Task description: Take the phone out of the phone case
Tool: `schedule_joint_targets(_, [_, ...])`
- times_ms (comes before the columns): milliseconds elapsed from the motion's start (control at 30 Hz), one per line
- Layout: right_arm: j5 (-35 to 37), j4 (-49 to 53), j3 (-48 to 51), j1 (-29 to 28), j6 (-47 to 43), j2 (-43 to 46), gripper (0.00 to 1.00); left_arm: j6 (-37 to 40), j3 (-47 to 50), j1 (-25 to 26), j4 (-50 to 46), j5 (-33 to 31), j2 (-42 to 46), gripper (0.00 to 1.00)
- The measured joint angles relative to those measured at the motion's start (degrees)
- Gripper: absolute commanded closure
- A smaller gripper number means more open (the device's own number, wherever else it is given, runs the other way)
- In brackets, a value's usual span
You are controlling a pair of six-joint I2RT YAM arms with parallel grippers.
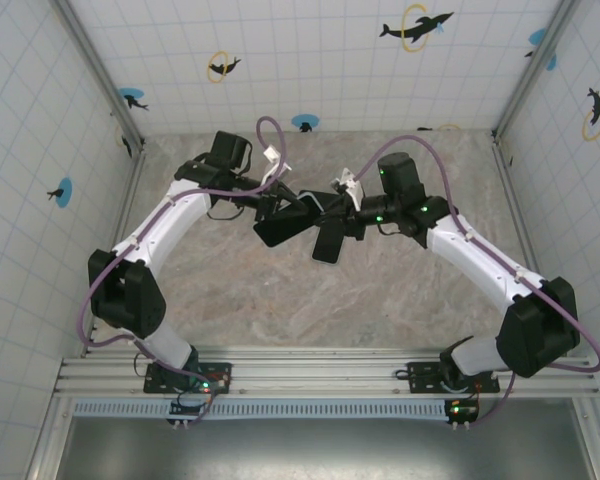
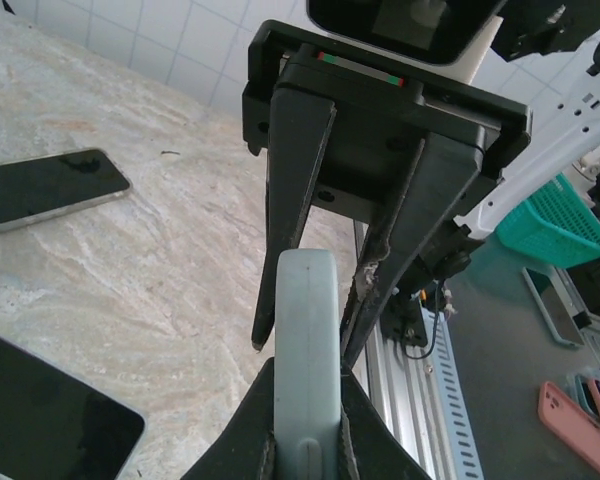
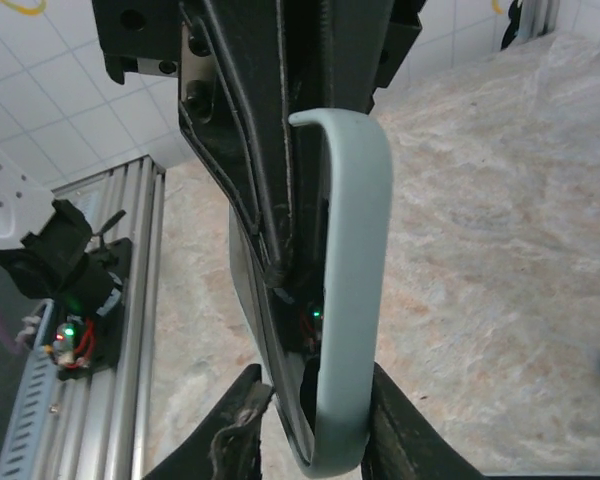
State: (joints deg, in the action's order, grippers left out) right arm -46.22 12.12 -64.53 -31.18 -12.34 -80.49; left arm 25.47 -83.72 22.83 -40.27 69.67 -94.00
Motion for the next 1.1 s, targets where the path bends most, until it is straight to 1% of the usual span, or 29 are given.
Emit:
schedule_joint_targets(100, [0.1, -1.5, 0.9, 0.0, -0.1, 0.1, 0.5, -3.9, 2.2, 0.0, 4.9, -0.5, 1.0, 0.96])
schedule_joint_targets(167, [0.0, -2.7, 1.7, -0.1, 0.7, 0.2, 0.42, -6.9, 3.7, 0.0, 8.8, -1.1, 1.6, 0.96])
schedule_joint_targets(267, [-0.4, -7.8, 5.3, 0.8, 4.2, 1.5, 0.32, -14.0, 8.0, 0.0, 18.5, -2.6, 3.7, 0.96])
schedule_joint_targets(333, [-0.6, -13.9, 9.9, 2.3, 9.3, 3.6, 0.26, -20.7, 11.9, 0.0, 27.4, -4.7, 5.5, 0.96])
schedule_joint_targets(367, [-0.5, -16.5, 11.8, 2.9, 12.0, 4.5, 0.25, -23.8, 13.7, 0.0, 31.5, -6.0, 6.3, 0.96])
schedule_joint_targets(433, [0.1, -25.0, 17.1, 4.3, 19.9, 6.5, 0.24, -31.7, 17.2, 0.1, 40.3, -10.0, 7.8, 0.96])
schedule_joint_targets(533, [3.1, -37.2, 23.6, 4.9, 33.0, 8.4, 0.22, -41.6, 20.4, 0.9, 50.7, -17.7, 9.0, 0.96])
schedule_joint_targets(633, [7.1, -47.8, 28.3, 4.2, 45.2, 9.0, 0.2, -50.1, 22.1, 3.4, 59.1, -26.6, 9.4, 0.96])
schedule_joint_targets(733, [12.0, -55.8, 31.8, 2.4, 54.8, 9.4, 0.2, -57.9, 25.0, 6.6, 67.8, -36.1, 10.0, 0.96])
schedule_joint_targets(833, [16.6, -62.4, 34.3, 0.4, 62.6, 9.5, 0.21, -64.5, 27.1, 9.4, 74.9, -45.8, 10.0, 0.95])
schedule_joint_targets(967, [22.3, -69.3, 36.9, -1.6, 70.6, 9.5, 0.23, -71.0, 27.8, 12.6, 82.9, -58.2, 9.7, 0.94])
schedule_joint_targets(1100, [26.2, -75.9, 38.1, -3.1, 76.3, 8.3, 0.31, -77.2, 27.8, 15.5, 92.3, -68.8, 7.9, 0.95])
